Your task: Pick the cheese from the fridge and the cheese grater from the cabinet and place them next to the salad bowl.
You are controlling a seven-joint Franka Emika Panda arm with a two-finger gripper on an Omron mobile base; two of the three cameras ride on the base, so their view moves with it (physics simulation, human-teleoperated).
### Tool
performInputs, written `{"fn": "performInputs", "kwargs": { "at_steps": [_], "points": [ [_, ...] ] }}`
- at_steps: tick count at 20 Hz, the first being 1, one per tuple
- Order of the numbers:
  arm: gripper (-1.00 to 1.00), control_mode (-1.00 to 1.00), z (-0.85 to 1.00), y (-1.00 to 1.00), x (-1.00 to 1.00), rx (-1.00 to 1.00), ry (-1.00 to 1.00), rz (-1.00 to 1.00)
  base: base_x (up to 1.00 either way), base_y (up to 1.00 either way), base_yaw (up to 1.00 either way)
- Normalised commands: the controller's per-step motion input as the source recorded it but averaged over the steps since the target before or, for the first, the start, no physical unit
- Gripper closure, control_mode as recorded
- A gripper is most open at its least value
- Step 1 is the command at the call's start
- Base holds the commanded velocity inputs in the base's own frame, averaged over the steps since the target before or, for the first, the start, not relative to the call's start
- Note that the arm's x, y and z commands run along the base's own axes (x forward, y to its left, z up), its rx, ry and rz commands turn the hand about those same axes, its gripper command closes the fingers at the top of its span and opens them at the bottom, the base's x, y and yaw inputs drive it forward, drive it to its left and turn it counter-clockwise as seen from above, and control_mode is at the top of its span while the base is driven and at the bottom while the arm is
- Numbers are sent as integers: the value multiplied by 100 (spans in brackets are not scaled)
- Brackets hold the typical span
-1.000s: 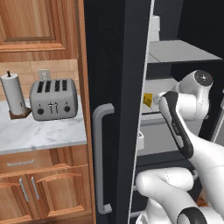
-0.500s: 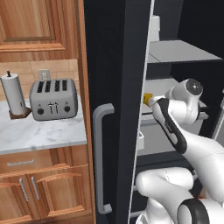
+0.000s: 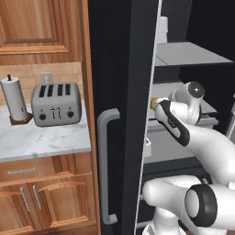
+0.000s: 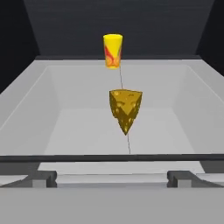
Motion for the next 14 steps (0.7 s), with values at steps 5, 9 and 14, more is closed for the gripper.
{"fn": "performInputs", "kwargs": {
  "at_steps": [5, 9, 14],
  "points": [
    [-100, -100, 0, -15, 35, 1, 0, 0, 0, 0, 0],
    [-100, -100, -1, -4, 39, 0, 1, 0, 0, 0, 0],
    [-100, -100, -10, -2, 34, 0, 1, 0, 0, 0, 0]
  ]
}}
